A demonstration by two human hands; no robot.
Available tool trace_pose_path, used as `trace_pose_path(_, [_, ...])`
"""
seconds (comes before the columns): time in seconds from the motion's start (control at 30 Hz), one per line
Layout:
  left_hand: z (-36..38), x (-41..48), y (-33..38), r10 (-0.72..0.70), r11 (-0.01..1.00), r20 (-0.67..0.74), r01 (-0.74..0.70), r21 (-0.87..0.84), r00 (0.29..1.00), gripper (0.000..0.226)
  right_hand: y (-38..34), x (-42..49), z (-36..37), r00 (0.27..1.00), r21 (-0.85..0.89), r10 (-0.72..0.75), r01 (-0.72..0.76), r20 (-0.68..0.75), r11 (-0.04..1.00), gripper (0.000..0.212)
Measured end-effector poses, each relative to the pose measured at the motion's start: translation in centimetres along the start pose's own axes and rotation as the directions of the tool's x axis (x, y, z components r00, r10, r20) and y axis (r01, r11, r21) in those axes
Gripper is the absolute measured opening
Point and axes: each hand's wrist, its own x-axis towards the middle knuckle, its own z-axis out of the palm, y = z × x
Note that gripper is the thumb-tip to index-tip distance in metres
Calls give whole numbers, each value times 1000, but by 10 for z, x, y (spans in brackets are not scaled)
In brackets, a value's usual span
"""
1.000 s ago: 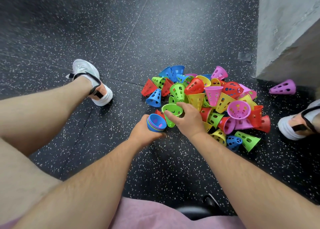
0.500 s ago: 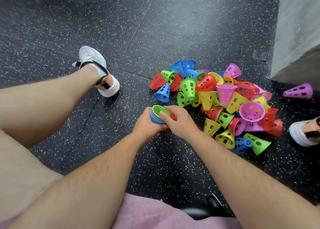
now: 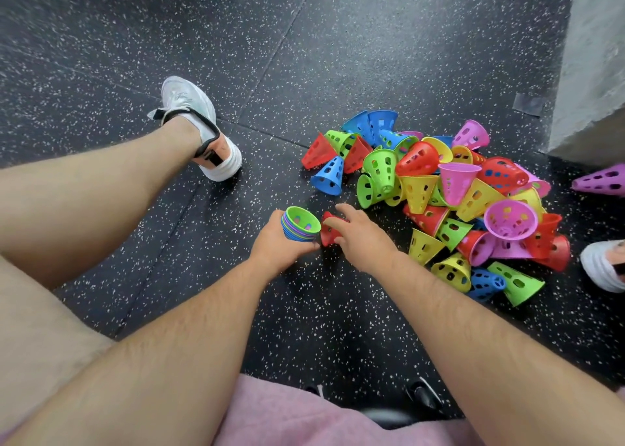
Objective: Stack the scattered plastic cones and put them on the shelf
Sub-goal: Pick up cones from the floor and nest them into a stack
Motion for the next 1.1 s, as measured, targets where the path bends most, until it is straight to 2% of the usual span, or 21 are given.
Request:
trace_pose_path(0.13, [2,2,0,9,1000,-2,-9,22,1000,68,5,3,3,973,-16,-13,10,-230,1000,17])
trace_pose_path(0.23, [2,7,-1,11,1000,3,-11,28,1000,69,12,3,-4,920,-17,41,-52,-390,999,13])
trace_pose_path(0.37, [2,14,1,10,1000,-6,-10,16,1000,72,13,2,-21,852,211,191,-97,-487,973,17])
trace_pose_path(0.5, [6,17,8,13,1000,-3,-13,9,1000,73,10,8,-31,797,372,206,24,-568,928,22])
trace_pose_path(0.6, [12,20,13,30,999,-15,-30,-24,999,70,5,15,-27,799,427,203,73,-565,901,28])
trace_pose_path(0.67, [13,23,15,38,998,-23,-39,-41,999,69,-2,17,-25,816,432,182,91,-549,897,25])
trace_pose_path(0.77, [14,28,18,60,997,1,-59,-52,998,62,-8,17,-17,842,358,97,118,-530,926,20])
trace_pose_path(0.87, [16,32,22,80,990,6,-79,-116,997,49,-13,15,-5,905,400,53,133,-423,907,21])
trace_pose_path(1.0, [17,34,24,52,983,-17,-54,-178,998,67,-14,17,0,919,463,73,124,-386,878,26])
trace_pose_path(1.1, [18,41,20,45,982,-20,-47,-182,999,73,-12,26,-4,916,461,136,57,-376,886,30])
